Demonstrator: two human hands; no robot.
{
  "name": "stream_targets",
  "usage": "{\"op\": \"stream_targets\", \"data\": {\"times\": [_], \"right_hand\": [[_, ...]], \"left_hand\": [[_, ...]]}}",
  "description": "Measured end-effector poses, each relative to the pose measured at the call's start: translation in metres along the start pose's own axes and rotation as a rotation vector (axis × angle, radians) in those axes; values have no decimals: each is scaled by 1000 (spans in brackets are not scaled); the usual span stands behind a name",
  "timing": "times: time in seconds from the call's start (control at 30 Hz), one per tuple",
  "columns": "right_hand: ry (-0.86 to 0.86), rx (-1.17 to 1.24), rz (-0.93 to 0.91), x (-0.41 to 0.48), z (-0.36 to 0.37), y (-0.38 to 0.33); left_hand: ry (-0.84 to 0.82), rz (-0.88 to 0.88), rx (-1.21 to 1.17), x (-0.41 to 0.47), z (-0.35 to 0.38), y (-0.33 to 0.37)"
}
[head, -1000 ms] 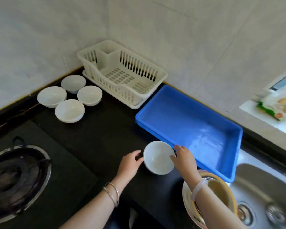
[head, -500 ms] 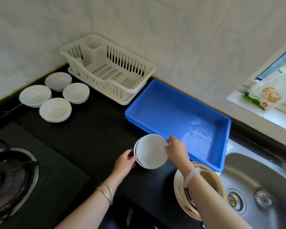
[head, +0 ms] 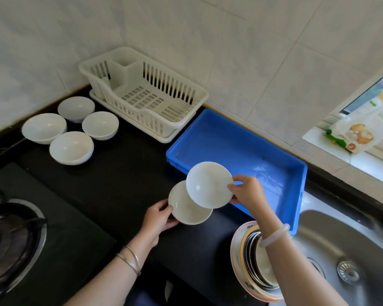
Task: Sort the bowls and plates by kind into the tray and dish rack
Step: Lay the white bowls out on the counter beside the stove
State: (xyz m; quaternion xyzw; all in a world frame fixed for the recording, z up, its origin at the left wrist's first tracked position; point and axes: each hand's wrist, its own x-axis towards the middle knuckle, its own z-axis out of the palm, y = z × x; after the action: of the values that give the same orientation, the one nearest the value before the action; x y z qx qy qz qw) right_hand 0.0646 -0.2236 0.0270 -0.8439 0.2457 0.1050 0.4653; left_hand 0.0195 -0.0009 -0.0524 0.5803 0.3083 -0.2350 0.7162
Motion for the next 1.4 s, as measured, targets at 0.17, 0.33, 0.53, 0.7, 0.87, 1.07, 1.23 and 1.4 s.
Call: {"op": "stream_targets", "data": {"times": [0.17,0.33,0.53,0.7,0.87,1.07,1.23,1.4], "right_hand": [[-56,129,-30,9,22,-36],[-139,164,-41,28,64,-72],[-220,205,-1,52,130,-103],[-225,249,15,69,178,-119],[-216,266,71,83,211,-119],[-182,265,137,90,230,-117],[-167,269,158,91,238,-115],[-192,330,173,90,244,-111]], "left_hand": [[107,66,-66,-3,-37,31],[243,83,-164,-2,-86,52],[399,68,-322,7,-136,66],[456,61,-399,18,-161,73],[478,39,-421,30,-170,78],[479,11,-469,37,-177,76],[475,-2,-494,40,-178,76],[481,16,-546,39,-173,70]]}}
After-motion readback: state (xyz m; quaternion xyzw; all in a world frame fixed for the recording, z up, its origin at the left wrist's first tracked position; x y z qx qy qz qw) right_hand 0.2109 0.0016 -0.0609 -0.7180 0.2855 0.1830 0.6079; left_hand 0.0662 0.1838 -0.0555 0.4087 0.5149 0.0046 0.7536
